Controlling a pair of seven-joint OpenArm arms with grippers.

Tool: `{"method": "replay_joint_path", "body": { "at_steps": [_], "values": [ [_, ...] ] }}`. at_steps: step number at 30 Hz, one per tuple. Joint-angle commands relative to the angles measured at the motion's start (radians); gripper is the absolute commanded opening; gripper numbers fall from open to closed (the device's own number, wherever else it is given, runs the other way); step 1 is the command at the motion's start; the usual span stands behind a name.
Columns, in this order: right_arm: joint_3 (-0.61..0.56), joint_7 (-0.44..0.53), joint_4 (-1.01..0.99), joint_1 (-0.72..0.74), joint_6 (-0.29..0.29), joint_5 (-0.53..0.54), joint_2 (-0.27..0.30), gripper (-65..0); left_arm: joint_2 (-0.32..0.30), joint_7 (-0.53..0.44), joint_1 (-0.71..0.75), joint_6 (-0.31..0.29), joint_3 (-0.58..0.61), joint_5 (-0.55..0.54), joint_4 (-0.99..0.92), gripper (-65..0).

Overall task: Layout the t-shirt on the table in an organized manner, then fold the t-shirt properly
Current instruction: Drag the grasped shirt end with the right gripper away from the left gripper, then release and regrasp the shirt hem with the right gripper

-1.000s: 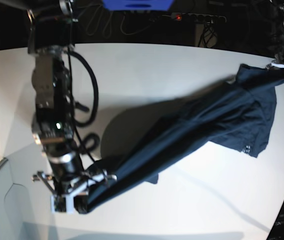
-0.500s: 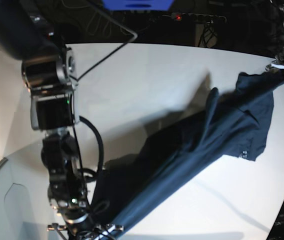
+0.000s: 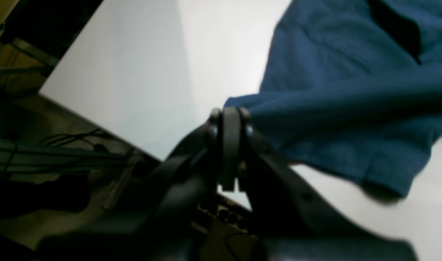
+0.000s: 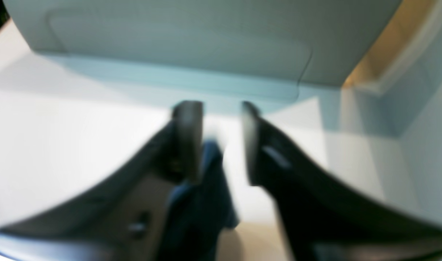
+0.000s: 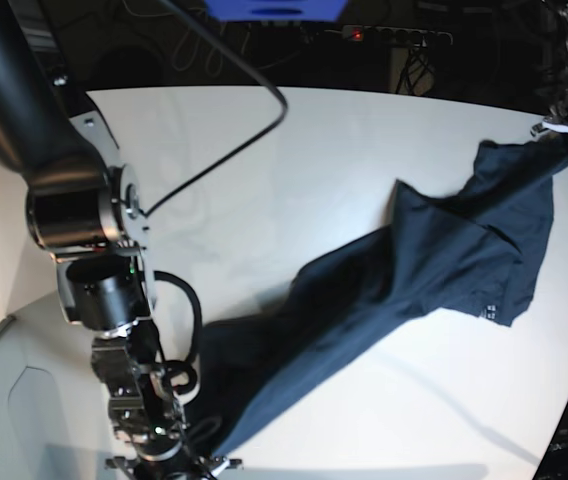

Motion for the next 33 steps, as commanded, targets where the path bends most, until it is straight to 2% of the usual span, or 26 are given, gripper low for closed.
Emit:
{"method": "replay_joint_path", "body": {
  "at_steps": [1, 4, 7, 15, 23, 24, 28, 33],
  "values": [
    [0.002, 0.053, 0.02, 0.038, -0.003, -0.002, 0.001, -36.4, -0.016, -0.019, 0.001, 0.006, -0.008, -0.002, 0.017, -64.9],
    [0.001, 0.079, 0.034, -0.001, -0.003, -0.002, 0.001, -22.1, -0.016, -0.019, -0.002, 0.006, -0.008, -0.002, 0.017, -64.9],
    [0.001, 0.076, 0.078, -0.061, -0.003, -0.002, 0.003, -15.9, -0.016, -0.019, -0.003, 0.006, -0.008, -0.002, 0.017, -64.9],
    [-0.005, 0.081, 0.106, -0.245, 0.002, -0.002, 0.003, -15.7, -0.015, -0.019, -0.009, 0.006, -0.007, -0.002, 0.017, -64.9],
    [-0.005, 0.082, -0.081, -0.287, 0.009, -0.002, 0.0, -15.8, -0.015, -0.019, -0.011, 0.006, -0.004, -0.007, 0.017, -64.9],
    [-0.005, 0.084, -0.106, -0.285, 0.026, -0.002, 0.0, -15.8, -0.015, -0.019, -0.011, 0.006, -0.002, -0.007, 0.017, -64.9],
    [-0.004, 0.084, -0.141, -0.284, 0.154, -0.002, -0.003, -15.9, -0.012, -0.019, -0.023, 0.006, -0.001, -0.004, 0.017, -64.9],
    [-0.005, 0.084, -0.141, -0.281, 0.16, -0.002, -0.022, -15.8, -0.012, -0.019, -0.026, 0.006, -0.001, -0.004, 0.011, -64.9]
  ]
}}
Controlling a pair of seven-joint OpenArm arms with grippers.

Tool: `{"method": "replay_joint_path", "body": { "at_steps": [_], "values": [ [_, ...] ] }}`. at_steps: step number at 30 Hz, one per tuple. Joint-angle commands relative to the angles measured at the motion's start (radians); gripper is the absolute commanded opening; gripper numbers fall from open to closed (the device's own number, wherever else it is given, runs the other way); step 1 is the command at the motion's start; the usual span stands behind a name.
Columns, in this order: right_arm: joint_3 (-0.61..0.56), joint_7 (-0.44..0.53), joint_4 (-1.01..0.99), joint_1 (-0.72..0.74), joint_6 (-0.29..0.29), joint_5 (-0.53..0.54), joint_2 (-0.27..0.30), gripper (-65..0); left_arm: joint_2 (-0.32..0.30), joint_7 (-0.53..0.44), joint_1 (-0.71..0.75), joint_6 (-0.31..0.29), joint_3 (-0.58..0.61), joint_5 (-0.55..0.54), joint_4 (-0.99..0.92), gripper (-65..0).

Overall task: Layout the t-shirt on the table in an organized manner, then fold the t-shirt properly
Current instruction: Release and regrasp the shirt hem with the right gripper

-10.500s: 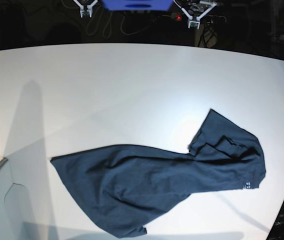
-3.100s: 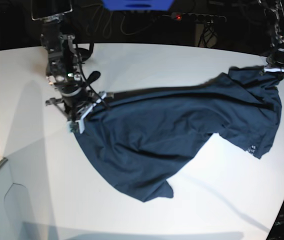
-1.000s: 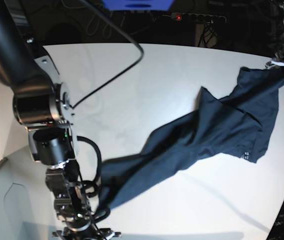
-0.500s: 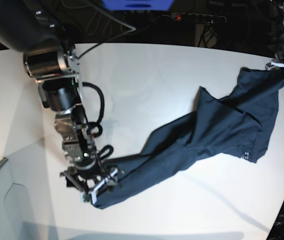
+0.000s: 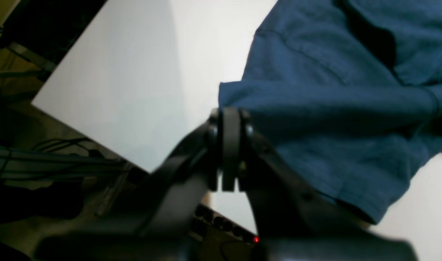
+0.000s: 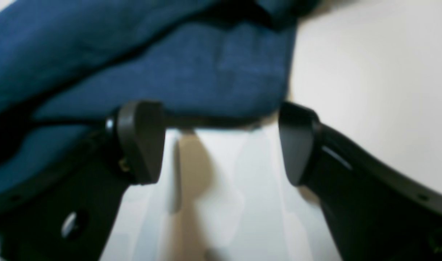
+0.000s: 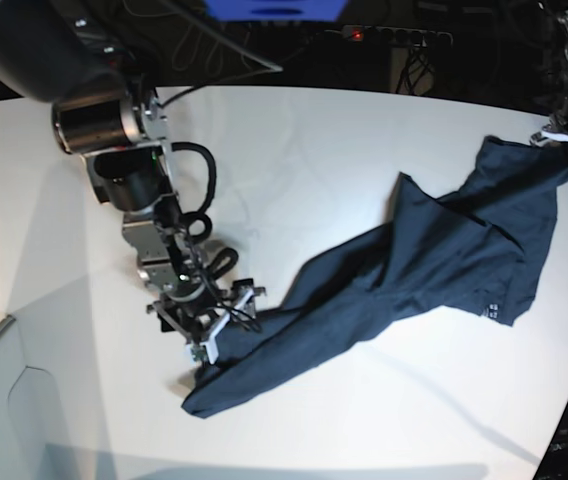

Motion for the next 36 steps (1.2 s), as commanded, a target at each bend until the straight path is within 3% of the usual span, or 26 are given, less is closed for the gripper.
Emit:
{"method": "replay_joint_path", "body": {
  "at_steps": [1, 8, 15, 28, 36],
  "values": [
    [0.0, 0.03, 0.017, 0.032, 0.013, 0.001, -0.002, -15.5, -0.017, -0.019, 0.002, 0.003, -0.005, -0.003, 0.011, -64.9],
    [0.0, 0.03, 0.017, 0.032, 0.013, 0.001, -0.003, -15.5, -0.032, -0.013, 0.008, 0.003, -0.012, -0.002, 0.004, -64.9],
    [0.002, 0.03, 0.017, 0.029, 0.013, 0.001, -0.003, -15.5, -0.127, -0.021, -0.015, 0.003, -0.059, -0.011, -0.089, -64.9],
    [-0.003, 0.021, 0.02, -0.031, 0.013, -0.002, -0.097, -15.6, -0.129, -0.013, -0.082, 0.001, -0.081, -0.003, -0.104, -64.9],
    [-0.003, 0.021, 0.017, -0.065, 0.013, -0.002, -0.095, -15.8, -0.129, -0.013, -0.089, 0.001, -0.079, -0.003, -0.106, -64.9]
  ]
}}
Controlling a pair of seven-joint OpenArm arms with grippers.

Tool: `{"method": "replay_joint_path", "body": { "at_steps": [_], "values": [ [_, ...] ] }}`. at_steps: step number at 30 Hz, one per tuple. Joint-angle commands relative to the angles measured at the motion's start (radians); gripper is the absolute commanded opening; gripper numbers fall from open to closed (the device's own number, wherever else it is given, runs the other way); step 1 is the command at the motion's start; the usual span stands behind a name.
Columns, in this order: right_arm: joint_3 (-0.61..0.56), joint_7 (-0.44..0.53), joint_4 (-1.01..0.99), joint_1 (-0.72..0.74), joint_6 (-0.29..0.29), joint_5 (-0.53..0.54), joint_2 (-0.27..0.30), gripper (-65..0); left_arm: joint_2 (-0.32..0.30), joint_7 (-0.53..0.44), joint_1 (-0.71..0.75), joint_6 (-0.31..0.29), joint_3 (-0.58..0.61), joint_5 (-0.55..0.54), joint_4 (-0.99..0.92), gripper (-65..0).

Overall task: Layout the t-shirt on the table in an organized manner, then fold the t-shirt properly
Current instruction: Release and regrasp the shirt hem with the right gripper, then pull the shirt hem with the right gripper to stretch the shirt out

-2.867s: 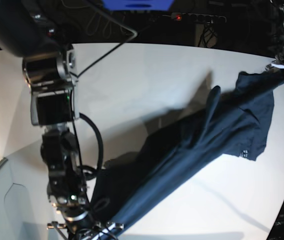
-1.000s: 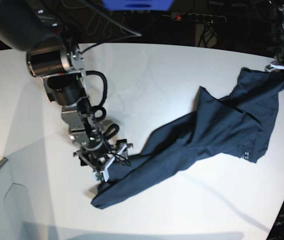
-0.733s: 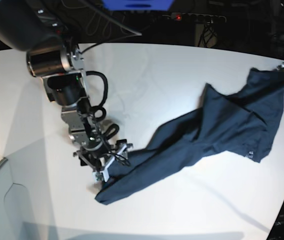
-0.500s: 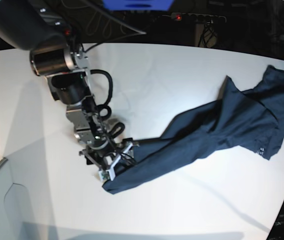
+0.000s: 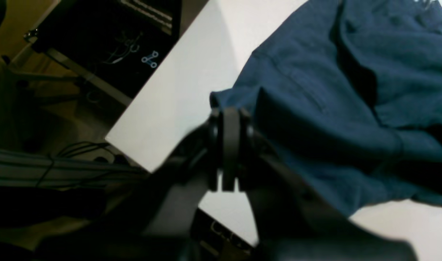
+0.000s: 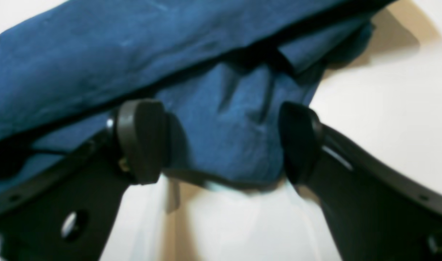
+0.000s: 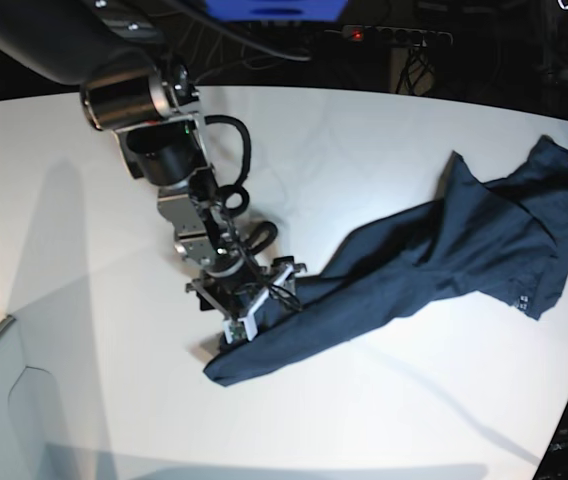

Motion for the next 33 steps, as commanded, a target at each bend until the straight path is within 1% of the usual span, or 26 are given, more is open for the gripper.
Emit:
{"method": "replay_joint_path", "body": {
  "at_steps": [1, 3, 5, 6, 9, 11, 12, 13, 14, 16, 17, 19, 22, 27, 31, 33],
  "values": [
    [-0.001, -0.03, 0.005, 0.012, 0.011, 0.006, -0.004, -15.9, -0.023, -0.027, 0.001, 0.002, -0.005, -0.003, 0.014, -64.9],
    [-0.002, -0.03, 0.003, 0.009, 0.011, 0.006, -0.002, -17.8, -0.023, -0.027, 0.001, 0.002, -0.005, -0.003, 0.014, -64.9],
    [-0.002, -0.03, 0.003, 0.001, 0.012, 0.005, 0.007, -23.2, -0.023, -0.027, 0.001, 0.002, -0.005, -0.003, 0.017, -64.9],
    [-0.002, -0.03, 0.003, 0.001, 0.014, 0.005, 0.01, -27.4, -0.023, -0.027, 0.001, 0.002, -0.005, -0.003, 0.02, -64.9],
    [-0.002, -0.03, 0.003, 0.0, 0.067, 0.005, 0.01, -43.5, -0.023, -0.027, 0.001, 0.002, -0.005, -0.003, 0.02, -64.9],
    [-0.001, -0.036, 0.003, -0.002, 0.07, 0.005, 0.012, -55.6, -0.023, -0.027, 0.001, 0.002, -0.005, -0.003, 0.02, -64.9],
    [-0.001, -0.056, 0.006, -0.003, 0.069, 0.005, 0.012, -62.0, -0.023, -0.025, 0.001, 0.002, -0.005, -0.003, 0.02, -64.9],
    [-0.001, -0.082, 0.009, -0.006, 0.069, 0.005, 0.013, -65.0, -0.023, -0.025, 0.001, 0.002, -0.005, -0.003, 0.02, -64.9],
    [-0.001, -0.105, 0.014, -0.006, 0.069, 0.005, 0.013, -65.0, -0.023, -0.025, 0.001, 0.002, -0.005, -0.003, 0.02, -64.9],
    [0.002, -0.168, 0.08, -0.011, 0.075, 0.006, 0.041, -65.0, -0.023, -0.025, 0.001, 0.002, -0.005, -0.003, 0.02, -64.9],
    [0.002, -0.197, 0.132, -0.035, 0.075, 0.006, 0.053, -65.0, -0.022, -0.025, 0.001, 0.002, -0.005, -0.003, 0.021, -64.9],
    [0.005, -0.245, 0.278, -0.091, 0.075, 0.006, 0.07, -65.0, -0.022, -0.025, 0.005, 0.002, -0.004, -0.003, 0.021, -64.9],
    [0.001, -0.345, 0.565, -0.192, 0.075, 0.006, 0.108, -65.0, -0.006, -0.025, 0.011, 0.002, -0.004, -0.003, 0.021, -64.9],
    [0.001, -0.487, 0.953, -0.293, 0.075, 0.006, 0.116, -65.0, 0.007, -0.025, 0.034, 0.002, -0.002, -0.011, 0.029, -64.9],
    [0.001, -0.575, 1.148, -0.327, 0.075, 0.006, 0.116, -65.0, 0.047, -0.025, 0.039, 0.002, 0.042, -0.003, 0.08, -64.9],
    [0.001, -0.601, 1.215, -0.333, 0.075, 0.006, 0.116, -65.0, 0.063, -0.025, 0.051, 0.002, 0.048, -0.003, 0.104, -64.9]
  ]
}}
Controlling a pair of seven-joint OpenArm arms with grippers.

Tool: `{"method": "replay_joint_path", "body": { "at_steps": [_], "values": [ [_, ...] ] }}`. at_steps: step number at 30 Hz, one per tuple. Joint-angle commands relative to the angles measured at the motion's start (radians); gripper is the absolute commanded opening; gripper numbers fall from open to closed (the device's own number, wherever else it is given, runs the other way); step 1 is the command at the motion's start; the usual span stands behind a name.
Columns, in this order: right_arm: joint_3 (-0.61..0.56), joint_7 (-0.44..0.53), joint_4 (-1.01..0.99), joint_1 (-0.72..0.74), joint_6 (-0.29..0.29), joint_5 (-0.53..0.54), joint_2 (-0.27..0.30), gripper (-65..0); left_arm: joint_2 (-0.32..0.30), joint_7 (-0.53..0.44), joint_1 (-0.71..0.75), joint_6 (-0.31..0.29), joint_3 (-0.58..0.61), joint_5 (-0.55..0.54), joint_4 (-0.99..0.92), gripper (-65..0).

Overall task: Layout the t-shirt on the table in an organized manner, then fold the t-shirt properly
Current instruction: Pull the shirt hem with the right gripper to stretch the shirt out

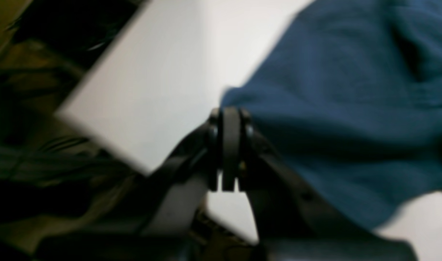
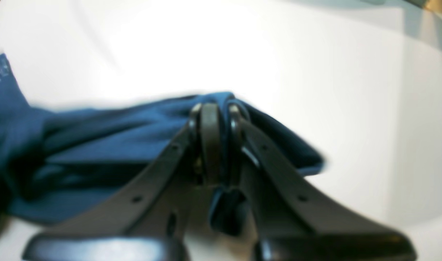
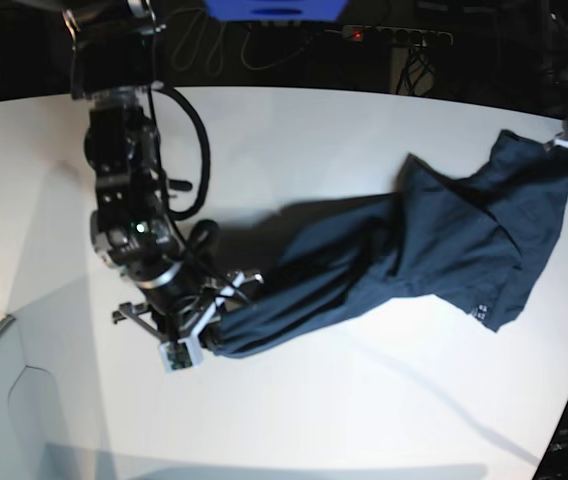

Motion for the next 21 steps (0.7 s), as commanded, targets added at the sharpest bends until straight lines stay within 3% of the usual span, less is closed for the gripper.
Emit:
{"method": "replay_joint_path", "body": {
  "at_steps": [1, 6, 13, 21],
  "values": [
    [0.001, 0.037, 0.041, 0.037, 0.0, 0.006, 0.002, -65.0, -0.011, -0.026, 0.011, 0.005, -0.004, -0.007, 0.036, -64.9],
    [0.007, 0.031, -0.003, 0.1, -0.002, 0.004, 0.004, -65.0, 0.002, -0.025, 0.014, 0.005, 0.033, -0.005, 0.085, -64.9],
    [0.007, 0.038, -0.108, 0.177, -0.002, 0.004, 0.047, -65.0, -0.009, -0.026, 0.029, 0.005, 0.025, -0.005, 0.082, -64.9],
    [0.001, 0.04, -0.387, 0.309, 0.0, 0.004, 0.053, -65.0, -0.009, -0.026, 0.026, 0.005, 0.027, -0.005, 0.085, -64.9]
  ]
}}
